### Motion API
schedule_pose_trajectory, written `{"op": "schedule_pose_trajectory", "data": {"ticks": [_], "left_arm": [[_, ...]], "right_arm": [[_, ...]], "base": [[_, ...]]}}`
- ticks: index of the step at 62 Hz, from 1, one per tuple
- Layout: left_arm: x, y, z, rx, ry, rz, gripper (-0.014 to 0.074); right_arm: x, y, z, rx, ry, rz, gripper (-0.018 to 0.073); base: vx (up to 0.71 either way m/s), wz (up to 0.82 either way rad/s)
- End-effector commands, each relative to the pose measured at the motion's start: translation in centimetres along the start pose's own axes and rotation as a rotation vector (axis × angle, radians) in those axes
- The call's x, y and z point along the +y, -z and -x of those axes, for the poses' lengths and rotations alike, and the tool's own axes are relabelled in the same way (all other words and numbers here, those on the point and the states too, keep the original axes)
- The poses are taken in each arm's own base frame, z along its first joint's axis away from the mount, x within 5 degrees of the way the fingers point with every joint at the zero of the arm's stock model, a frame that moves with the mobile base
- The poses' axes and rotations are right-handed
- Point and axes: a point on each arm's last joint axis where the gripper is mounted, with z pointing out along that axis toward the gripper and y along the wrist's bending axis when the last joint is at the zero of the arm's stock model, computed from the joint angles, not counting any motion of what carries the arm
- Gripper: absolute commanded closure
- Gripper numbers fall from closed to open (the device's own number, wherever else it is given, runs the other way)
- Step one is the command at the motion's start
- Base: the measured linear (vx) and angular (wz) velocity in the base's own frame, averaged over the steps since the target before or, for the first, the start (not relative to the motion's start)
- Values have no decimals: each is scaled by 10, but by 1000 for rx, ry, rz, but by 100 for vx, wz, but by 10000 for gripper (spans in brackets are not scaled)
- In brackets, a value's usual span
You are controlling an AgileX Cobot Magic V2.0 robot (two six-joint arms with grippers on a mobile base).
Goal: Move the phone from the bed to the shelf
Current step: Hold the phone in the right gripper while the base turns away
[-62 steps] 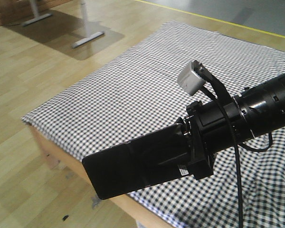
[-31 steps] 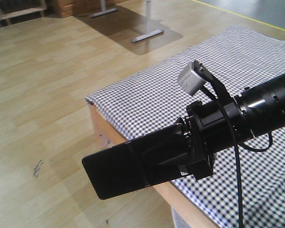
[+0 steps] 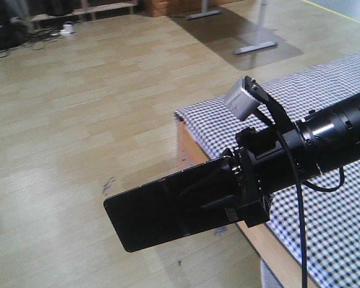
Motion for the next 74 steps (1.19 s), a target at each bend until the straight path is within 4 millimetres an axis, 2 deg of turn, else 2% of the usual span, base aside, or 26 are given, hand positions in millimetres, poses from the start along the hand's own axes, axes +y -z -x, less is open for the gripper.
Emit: {"op": "schedule_pose_trajectory", "data": {"ticks": [1,47,74], "left_arm": [[1,3,15,-108,9,5,596],[1,3,15,-108,9,5,596],[1,3,15,-108,9,5,596]], "right_arm": [[21,10,11,-63,26,91,561],[21,10,11,-63,26,91,561],[21,10,11,-63,26,91,561]], "base": [[-13,51],[-12,48],[-5,21]]}}
